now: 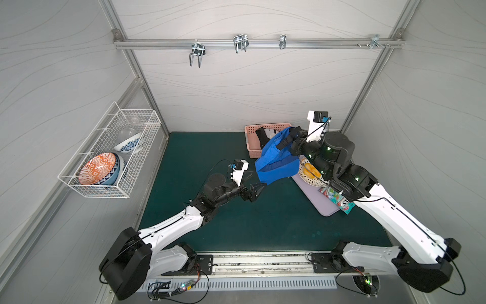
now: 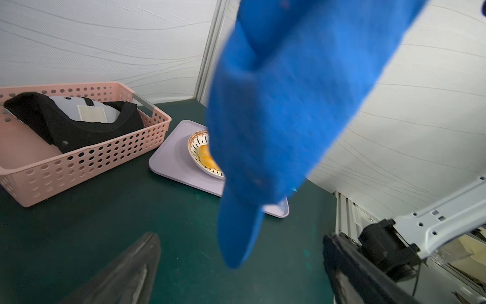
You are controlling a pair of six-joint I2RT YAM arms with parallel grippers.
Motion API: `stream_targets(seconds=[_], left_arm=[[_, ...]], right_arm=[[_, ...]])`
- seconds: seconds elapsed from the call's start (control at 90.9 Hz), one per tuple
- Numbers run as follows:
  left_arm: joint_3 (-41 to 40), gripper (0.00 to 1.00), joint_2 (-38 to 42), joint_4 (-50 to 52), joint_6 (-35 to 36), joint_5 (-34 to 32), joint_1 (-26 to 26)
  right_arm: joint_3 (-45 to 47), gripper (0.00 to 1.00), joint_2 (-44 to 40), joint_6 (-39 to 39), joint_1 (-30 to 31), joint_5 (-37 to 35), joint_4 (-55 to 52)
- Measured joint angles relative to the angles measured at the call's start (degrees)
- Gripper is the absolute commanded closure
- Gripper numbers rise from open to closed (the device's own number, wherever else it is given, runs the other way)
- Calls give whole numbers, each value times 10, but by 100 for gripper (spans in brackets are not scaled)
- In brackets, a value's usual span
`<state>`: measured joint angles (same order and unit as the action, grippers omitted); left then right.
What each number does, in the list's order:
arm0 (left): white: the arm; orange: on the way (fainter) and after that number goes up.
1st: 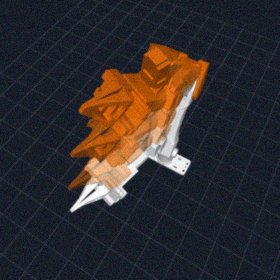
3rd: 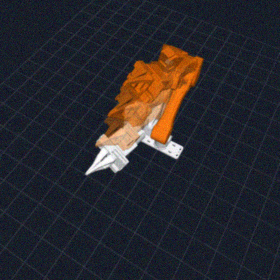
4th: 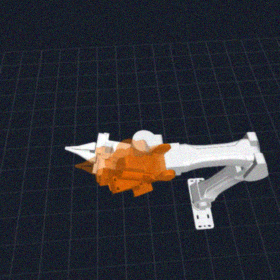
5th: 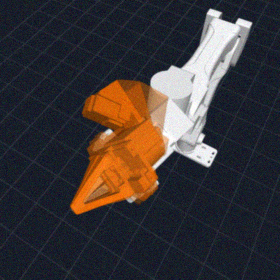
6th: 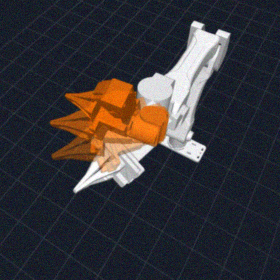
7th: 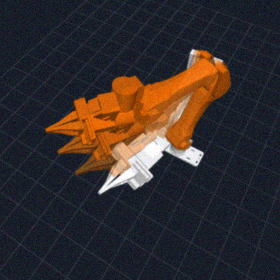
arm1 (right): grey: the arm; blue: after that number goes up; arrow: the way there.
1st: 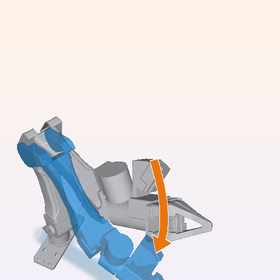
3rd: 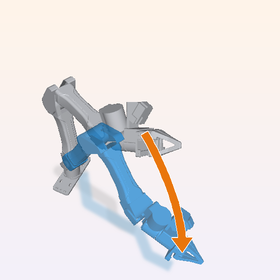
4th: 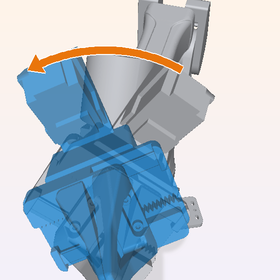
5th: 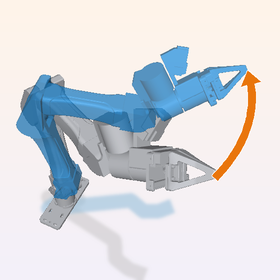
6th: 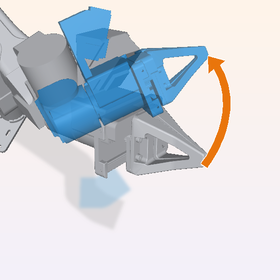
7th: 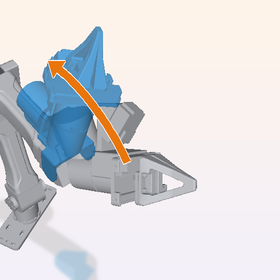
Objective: Turn the baseball cap inside out
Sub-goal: Turn over the baseball cap.
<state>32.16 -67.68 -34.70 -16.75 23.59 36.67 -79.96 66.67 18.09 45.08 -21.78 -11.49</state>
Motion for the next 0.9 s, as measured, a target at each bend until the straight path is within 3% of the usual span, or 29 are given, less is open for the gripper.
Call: stream_targets(seconds=[0.231,0.506,0.561,0.638,0.737,0.803,0.902], left_arm=[[10,1,-88,-73,-17,-12,18],[25,2,-118,-131,-40,-9,54],[26,11,-119,-137,-45,-8,58],[26,38,-119,-138,-48,-10,62],[26,62,-121,-138,-44,-39,69],[28,75,-124,-139,-43,-64,72],[38,87,-134,-140,-43,-95,74]], right_arm=[[-9,100,0,19,0,-2,-17],[-13,100,0,23,0,-15,-22],[-13,100,0,27,0,-18,-22],[-13,100,0,33,0,-18,-22],[-13,100,0,45,0,-18,-22],[-12,100,-1,53,0,-17,-21],[-4,100,-6,68,0,-17,-22]])
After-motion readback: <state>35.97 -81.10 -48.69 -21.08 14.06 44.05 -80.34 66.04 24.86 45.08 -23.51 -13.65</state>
